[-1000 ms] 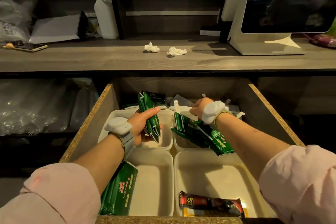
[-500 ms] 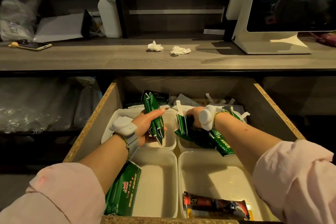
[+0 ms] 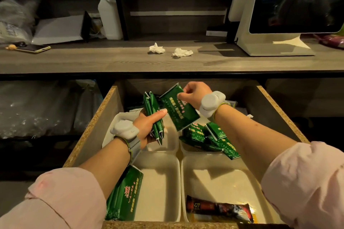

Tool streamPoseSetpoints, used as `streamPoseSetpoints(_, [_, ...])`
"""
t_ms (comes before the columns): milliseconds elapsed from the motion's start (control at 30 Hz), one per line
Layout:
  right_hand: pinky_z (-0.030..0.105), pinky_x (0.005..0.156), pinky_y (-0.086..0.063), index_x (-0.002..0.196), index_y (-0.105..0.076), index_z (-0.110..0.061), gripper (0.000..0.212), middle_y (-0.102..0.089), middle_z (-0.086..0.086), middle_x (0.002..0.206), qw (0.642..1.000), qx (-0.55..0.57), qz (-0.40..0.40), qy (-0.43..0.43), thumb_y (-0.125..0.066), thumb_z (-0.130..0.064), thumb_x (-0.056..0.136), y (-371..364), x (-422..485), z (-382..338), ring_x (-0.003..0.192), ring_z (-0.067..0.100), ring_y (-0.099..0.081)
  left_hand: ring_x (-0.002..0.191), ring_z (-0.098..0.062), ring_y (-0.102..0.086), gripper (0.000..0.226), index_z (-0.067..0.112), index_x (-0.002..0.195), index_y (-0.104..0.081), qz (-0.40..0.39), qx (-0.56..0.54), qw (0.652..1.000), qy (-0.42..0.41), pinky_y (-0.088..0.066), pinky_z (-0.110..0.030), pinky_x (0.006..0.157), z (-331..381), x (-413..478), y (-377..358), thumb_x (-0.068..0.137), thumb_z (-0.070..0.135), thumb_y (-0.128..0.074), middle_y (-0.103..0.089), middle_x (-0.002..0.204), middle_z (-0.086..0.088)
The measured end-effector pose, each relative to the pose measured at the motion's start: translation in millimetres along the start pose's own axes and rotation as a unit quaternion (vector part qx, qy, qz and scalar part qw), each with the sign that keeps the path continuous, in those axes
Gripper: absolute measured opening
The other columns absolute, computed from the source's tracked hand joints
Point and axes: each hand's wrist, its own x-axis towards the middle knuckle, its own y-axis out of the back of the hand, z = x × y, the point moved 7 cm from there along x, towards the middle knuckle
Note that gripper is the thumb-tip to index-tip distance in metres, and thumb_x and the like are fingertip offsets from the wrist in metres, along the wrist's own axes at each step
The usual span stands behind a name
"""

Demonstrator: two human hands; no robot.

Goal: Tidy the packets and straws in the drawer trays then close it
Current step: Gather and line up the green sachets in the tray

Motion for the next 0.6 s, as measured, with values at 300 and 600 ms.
streamPoseSetpoints(300, [0.035,0.062,-0.055,0.094,-0.055,-0.013,0.015,-0.053,0.003,0.074,0.906,0.359,-0.182,-0.13,-0.05,-0.026,0.098,-58.8,-45.3,-35.9,0.051,0.014,-0.057,0.088,-0.031,-0.061,0.031,0.029,0.1,-0.066,-0.081,0.025,0.996,0.007,-0.05,-0.051,0.085,26.6,-34.7,-6.7,0.071,0.034,-0.077,-0.064,0.101,-0.013])
streamPoseSetpoints(600, [0.034,0.057,-0.059,0.132,-0.048,-0.033,0.044,-0.054,0.004,0.131,0.91,0.126,-0.383,-0.091,-0.06,-0.04,0.09,-98.7,-97.1,-48.5,0.07,0.024,-0.067,0.082,-0.029,-0.064,0.045,0.006,0.109,-0.062,-0.136,0.118,0.972,0.148,-0.049,-0.05,0.093,-25.1,-103.7,14.2,0.07,0.02,-0.078,-0.065,0.091,-0.018])
